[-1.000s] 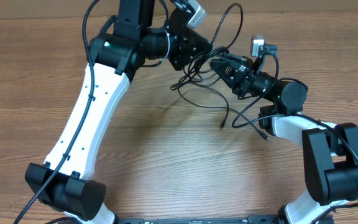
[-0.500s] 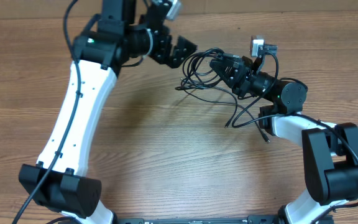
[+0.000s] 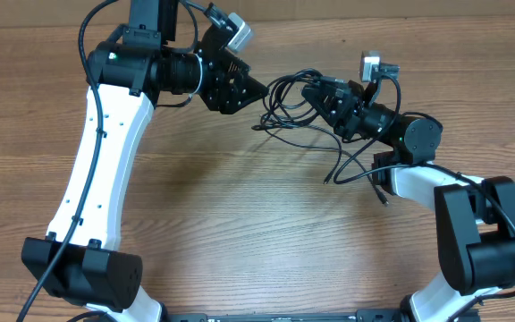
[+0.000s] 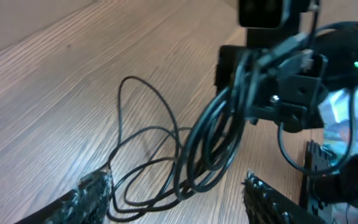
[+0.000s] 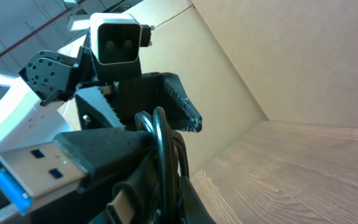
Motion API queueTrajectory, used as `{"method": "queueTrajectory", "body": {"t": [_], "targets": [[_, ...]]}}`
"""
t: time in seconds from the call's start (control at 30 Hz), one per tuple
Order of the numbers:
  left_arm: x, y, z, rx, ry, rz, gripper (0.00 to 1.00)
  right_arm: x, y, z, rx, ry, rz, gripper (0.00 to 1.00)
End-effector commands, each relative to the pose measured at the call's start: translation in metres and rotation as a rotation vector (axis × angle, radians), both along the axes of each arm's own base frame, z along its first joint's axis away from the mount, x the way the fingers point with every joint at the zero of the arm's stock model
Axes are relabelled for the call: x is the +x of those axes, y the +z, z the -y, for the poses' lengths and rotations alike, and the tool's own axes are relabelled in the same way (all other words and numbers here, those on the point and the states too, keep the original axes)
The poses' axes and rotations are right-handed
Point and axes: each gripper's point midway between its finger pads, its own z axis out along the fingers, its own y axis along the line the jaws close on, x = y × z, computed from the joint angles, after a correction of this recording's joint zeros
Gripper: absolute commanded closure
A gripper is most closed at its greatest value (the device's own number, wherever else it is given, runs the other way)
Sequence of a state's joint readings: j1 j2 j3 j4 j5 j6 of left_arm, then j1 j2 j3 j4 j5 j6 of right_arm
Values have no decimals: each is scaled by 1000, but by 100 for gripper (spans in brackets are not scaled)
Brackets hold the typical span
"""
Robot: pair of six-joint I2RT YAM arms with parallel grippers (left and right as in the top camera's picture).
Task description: Untangle cables
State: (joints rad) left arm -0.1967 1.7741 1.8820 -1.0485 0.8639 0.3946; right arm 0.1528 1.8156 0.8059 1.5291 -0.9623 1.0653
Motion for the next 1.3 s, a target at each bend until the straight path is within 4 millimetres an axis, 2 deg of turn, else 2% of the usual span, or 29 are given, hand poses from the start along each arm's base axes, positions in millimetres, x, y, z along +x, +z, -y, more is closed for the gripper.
{"method": "queueTrajectory", "body": {"t": [0.0, 0.03, 0.27, 0.4, 0.7, 0.83, 1.07, 1.1, 1.17, 1.23, 1.27], "targets": [[-8, 8, 11, -38, -79, 40, 28, -5, 15, -1, 12, 3, 78, 96], [-10, 8, 14, -38, -85, 41, 20, -5, 15, -1, 12, 3, 77, 96], [-13, 7, 22, -21, -115, 69, 3, -5, 16, -1, 13, 5, 75, 97], [-7, -4, 20, 66, -74, 87, 0, -5, 16, -1, 14, 5, 75, 96], [-5, -6, 19, 82, -76, 105, 2, -5, 16, -1, 13, 5, 75, 96], [-7, -8, 18, 99, -105, 133, 13, -5, 16, -1, 13, 5, 75, 96], [-11, -15, 19, 131, -178, 198, 16, -5, 16, -1, 14, 5, 75, 96], [-10, -18, 19, 134, -184, 198, 24, -5, 16, -1, 14, 5, 75, 96], [-7, -24, 20, 137, -187, 183, 57, -5, 16, -1, 13, 5, 76, 96], [-4, -34, 22, 137, -190, 159, 67, -5, 16, -1, 13, 5, 75, 96], [-2, -38, 23, 135, -193, 148, 66, -5, 16, -1, 13, 5, 75, 96]]}}
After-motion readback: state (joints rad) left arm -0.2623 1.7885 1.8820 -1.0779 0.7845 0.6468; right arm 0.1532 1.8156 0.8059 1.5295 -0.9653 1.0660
